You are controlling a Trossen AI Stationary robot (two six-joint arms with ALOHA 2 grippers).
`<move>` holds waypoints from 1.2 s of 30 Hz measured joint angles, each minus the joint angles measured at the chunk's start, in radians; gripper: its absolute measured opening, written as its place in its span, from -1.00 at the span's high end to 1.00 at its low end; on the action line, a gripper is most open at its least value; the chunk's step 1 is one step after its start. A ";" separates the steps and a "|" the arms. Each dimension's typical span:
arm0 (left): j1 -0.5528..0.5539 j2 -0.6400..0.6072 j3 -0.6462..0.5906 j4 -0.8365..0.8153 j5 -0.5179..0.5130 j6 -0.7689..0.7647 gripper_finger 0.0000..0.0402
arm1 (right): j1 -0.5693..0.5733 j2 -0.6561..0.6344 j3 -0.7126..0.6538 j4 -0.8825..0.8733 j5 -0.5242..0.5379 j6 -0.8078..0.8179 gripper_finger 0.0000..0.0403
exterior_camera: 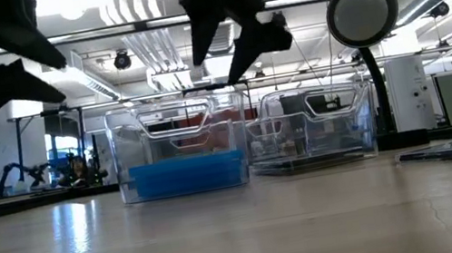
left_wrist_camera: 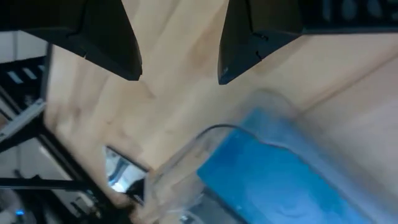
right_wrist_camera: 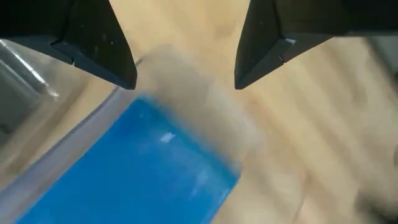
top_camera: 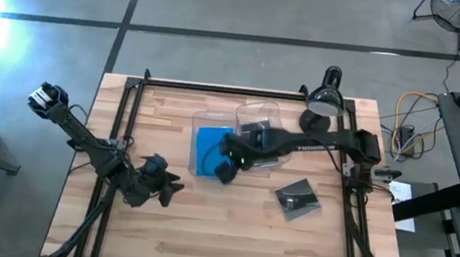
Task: Pick & place jewel cases by type
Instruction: Put the black CD case into the right transparent bin
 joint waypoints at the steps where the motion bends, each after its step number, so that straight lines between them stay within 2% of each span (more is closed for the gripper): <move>1: 0.000 0.002 0.000 0.020 0.001 0.010 0.04 | 0.006 0.000 -0.008 -0.003 -0.005 -0.007 -0.33; 3: 0.000 0.010 0.000 0.054 0.003 0.023 0.04 | 0.025 -0.003 -0.015 -0.049 0.006 -0.020 -0.34; 7: 0.001 0.049 -0.001 0.149 0.052 0.070 0.04 | 0.133 -0.118 -0.019 -0.304 0.226 0.027 -0.34; 9: 0.007 0.089 -0.005 0.231 0.107 0.116 0.04 | 0.202 -0.191 -0.068 -0.449 0.230 0.116 -0.33; 11: 0.013 0.144 -0.006 0.331 0.155 0.157 0.04 | 0.263 -0.249 -0.188 -0.500 0.165 0.232 -0.31; 14: 0.028 0.243 0.000 0.488 0.210 0.187 0.04 | 0.343 -0.310 -0.383 -0.431 0.137 0.505 -0.29; 16: 0.035 0.306 0.020 0.531 0.234 0.180 0.04 | 0.395 -0.376 -0.494 -0.417 0.131 0.714 -0.28; 18: 0.043 0.366 0.058 0.529 0.249 0.179 0.04 | 0.438 -0.421 -0.593 -0.395 0.145 0.952 -0.26; 22: 0.057 0.461 0.143 0.471 0.292 0.180 0.04 | 0.487 -0.461 -0.752 -0.341 0.272 1.436 -0.19; 23: 0.062 0.482 0.166 0.456 0.301 0.180 0.04 | 0.492 -0.466 -0.781 -0.345 0.278 1.500 -0.17; 26: 0.084 0.519 0.211 0.397 0.318 0.183 0.04 | 0.450 -0.432 -0.848 -0.330 0.262 1.529 -0.08; 28: 0.100 0.537 0.232 0.398 0.346 0.188 0.04 | 0.399 -0.409 -0.882 -0.339 0.301 1.526 -0.03; 30: 0.118 0.546 0.243 0.386 0.382 0.196 0.04 | 0.358 -0.383 -0.924 -0.342 0.279 1.537 0.03; 36: 0.138 0.551 0.259 0.390 0.420 0.199 0.04 | 0.311 -0.374 -1.017 -0.206 0.265 1.540 0.13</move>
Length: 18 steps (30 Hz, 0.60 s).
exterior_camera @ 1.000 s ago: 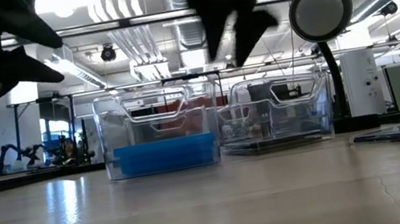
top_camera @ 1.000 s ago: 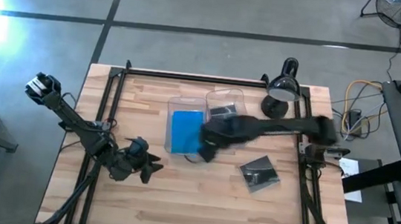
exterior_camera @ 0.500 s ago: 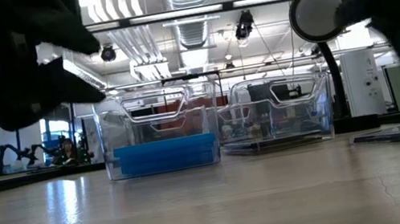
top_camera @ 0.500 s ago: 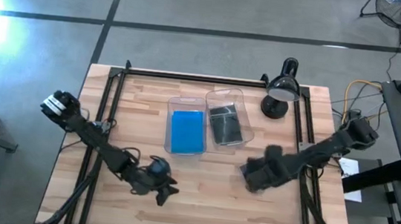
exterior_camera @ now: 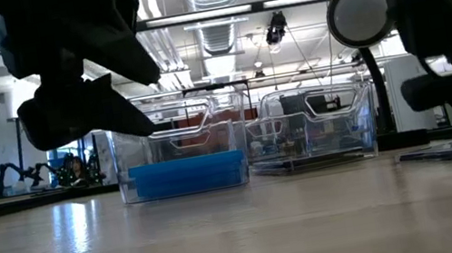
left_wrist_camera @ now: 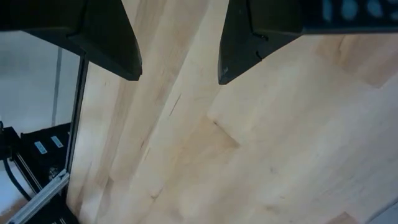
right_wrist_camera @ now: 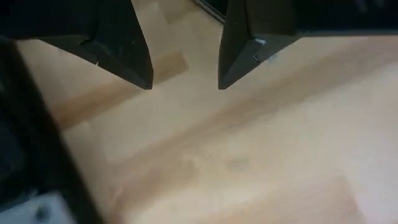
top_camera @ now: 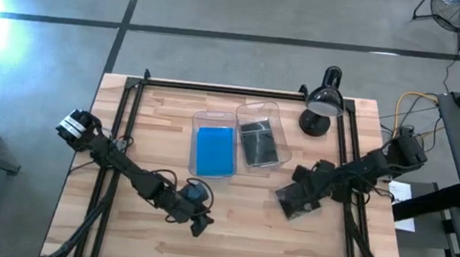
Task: Pick & place jewel cases by type
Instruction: Put the black CD case into the right transparent bin
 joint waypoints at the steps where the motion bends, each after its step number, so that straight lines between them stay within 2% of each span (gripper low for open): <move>1: 0.000 0.000 0.000 0.000 0.000 0.000 0.04 | 0.000 0.000 -0.020 0.040 -0.003 0.000 0.14; 5: 0.001 -0.002 -0.004 -0.001 0.030 -0.004 0.04 | 0.022 -0.013 -0.067 0.121 -0.044 -0.007 0.16; 9: 0.006 0.004 -0.008 -0.012 0.052 -0.026 0.04 | 0.049 -0.005 0.007 0.120 -0.012 -0.010 0.16; 11: 0.016 0.024 -0.009 -0.019 0.053 -0.061 0.04 | 0.035 0.003 0.060 0.279 0.020 -0.043 0.16; 12: 0.023 0.042 -0.009 -0.011 0.058 -0.089 0.04 | 0.023 0.007 0.086 0.428 0.027 -0.069 0.16; 13: 0.029 0.061 -0.008 -0.009 0.068 -0.109 0.04 | 0.012 0.022 0.128 0.505 0.031 -0.110 0.16; 16: 0.045 0.153 -0.003 0.070 0.106 -0.177 0.04 | -0.010 0.041 0.140 0.502 0.047 -0.267 0.16; 18: 0.045 0.210 0.015 0.140 0.135 -0.203 0.04 | -0.012 0.056 0.189 0.599 0.046 -0.390 0.16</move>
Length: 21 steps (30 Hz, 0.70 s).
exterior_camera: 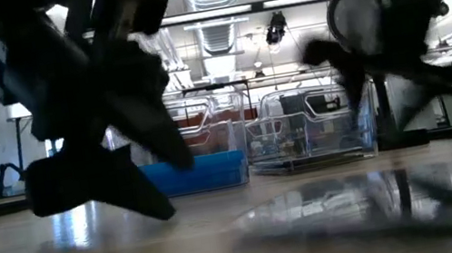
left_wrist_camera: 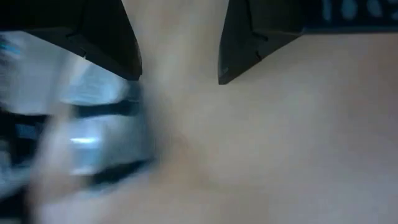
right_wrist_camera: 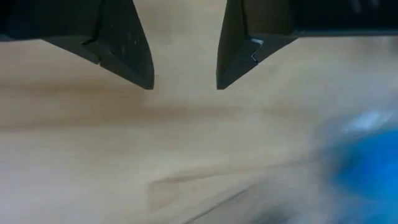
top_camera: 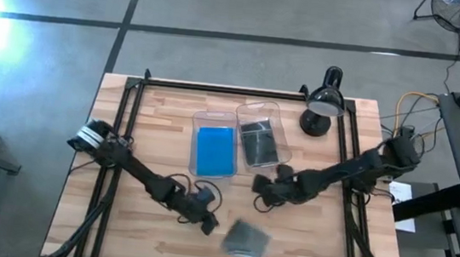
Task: Pick & place jewel cases by type
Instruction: Put the black CD case into the right transparent bin
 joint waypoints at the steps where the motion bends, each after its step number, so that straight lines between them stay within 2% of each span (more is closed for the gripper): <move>1: -0.001 0.037 0.025 0.057 0.018 -0.001 0.04 | 0.002 -0.009 0.012 -0.041 -0.002 -0.031 0.16; 3: -0.008 0.085 0.063 0.081 0.010 0.008 0.04 | 0.014 -0.021 0.027 -0.166 -0.035 -0.072 0.16; 6: -0.009 0.145 0.140 0.073 0.014 0.033 0.04 | 0.058 -0.039 0.055 -0.232 -0.091 -0.125 0.16; 12: 0.006 0.186 0.241 -0.049 0.009 0.148 0.04 | 0.228 -0.096 0.099 -0.260 -0.102 -0.074 0.16; 14: 0.012 0.166 0.259 -0.130 0.004 0.215 0.04 | 0.289 -0.107 0.123 -0.205 -0.075 -0.052 0.16; 17: 0.018 0.086 0.253 -0.341 -0.015 0.310 0.04 | 0.336 -0.066 0.119 -0.020 -0.098 -0.052 0.16; 19: 0.002 0.022 0.251 -0.513 -0.026 0.311 0.04 | 0.337 -0.006 0.111 0.116 -0.103 -0.052 0.16; 21: -0.035 -0.034 0.249 -0.646 -0.023 0.249 0.04 | 0.331 0.061 0.119 0.226 -0.101 -0.046 0.15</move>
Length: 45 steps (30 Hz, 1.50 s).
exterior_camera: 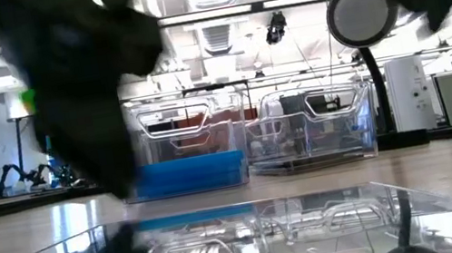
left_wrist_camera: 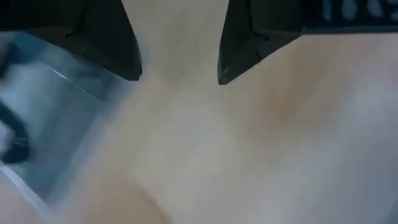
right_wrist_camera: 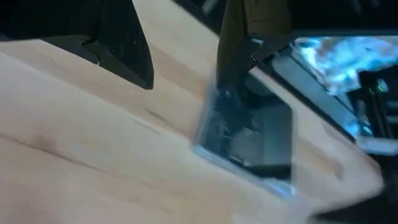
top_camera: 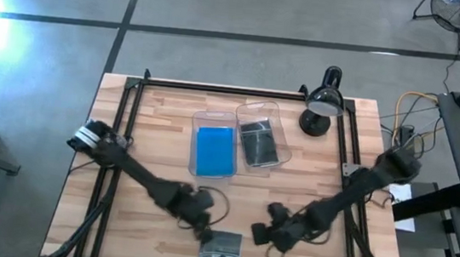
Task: Pick & place jewel cases by type
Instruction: Put the black CD case into the right transparent bin
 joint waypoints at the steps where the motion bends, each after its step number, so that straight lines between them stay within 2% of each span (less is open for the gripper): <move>1: -0.024 -0.022 -0.008 -0.011 0.021 -0.053 0.04 | -0.002 0.036 0.008 0.029 0.003 0.003 0.14; 4: -0.107 -0.043 -0.072 0.111 0.071 -0.219 0.04 | -0.002 0.141 0.050 0.102 -0.004 0.003 0.06; 6: -0.146 -0.025 -0.118 0.250 0.073 -0.356 0.04 | 0.000 0.191 0.090 0.099 -0.025 0.000 -0.01; 8: -0.169 -0.009 -0.157 0.322 0.057 -0.463 0.04 | 0.005 0.230 0.123 0.109 -0.036 -0.007 -0.09; 12: -0.180 0.025 -0.198 0.472 0.019 -0.541 0.04 | 0.009 0.315 0.201 0.124 -0.031 -0.025 -0.23; 15: -0.177 0.050 -0.203 0.563 -0.002 -0.547 0.04 | 0.009 0.370 0.257 0.131 -0.031 -0.035 -0.32; 21: -0.177 0.107 -0.183 0.591 -0.008 -0.523 0.04 | 0.001 0.398 0.302 0.130 -0.015 -0.067 -0.39; 29: -0.212 0.138 -0.192 0.586 -0.005 -0.465 0.04 | -0.031 0.344 0.286 0.102 0.079 -0.170 -0.33; 33: -0.229 0.139 -0.207 0.587 -0.003 -0.458 0.04 | -0.049 0.287 0.293 0.141 0.110 -0.279 -0.30; 37: -0.231 0.139 -0.209 0.584 -0.005 -0.457 0.04 | -0.072 0.250 0.296 0.159 0.127 -0.374 -0.29; 41: -0.231 0.139 -0.212 0.585 -0.008 -0.452 0.04 | -0.075 0.251 0.295 0.171 0.094 -0.401 -0.29; 43: -0.231 0.139 -0.213 0.585 -0.008 -0.452 0.04 | -0.073 0.253 0.297 0.094 0.054 -0.364 -0.29; 45: -0.233 0.139 -0.213 0.585 -0.008 -0.455 0.04 | -0.063 0.256 0.293 -0.064 0.027 -0.300 -0.29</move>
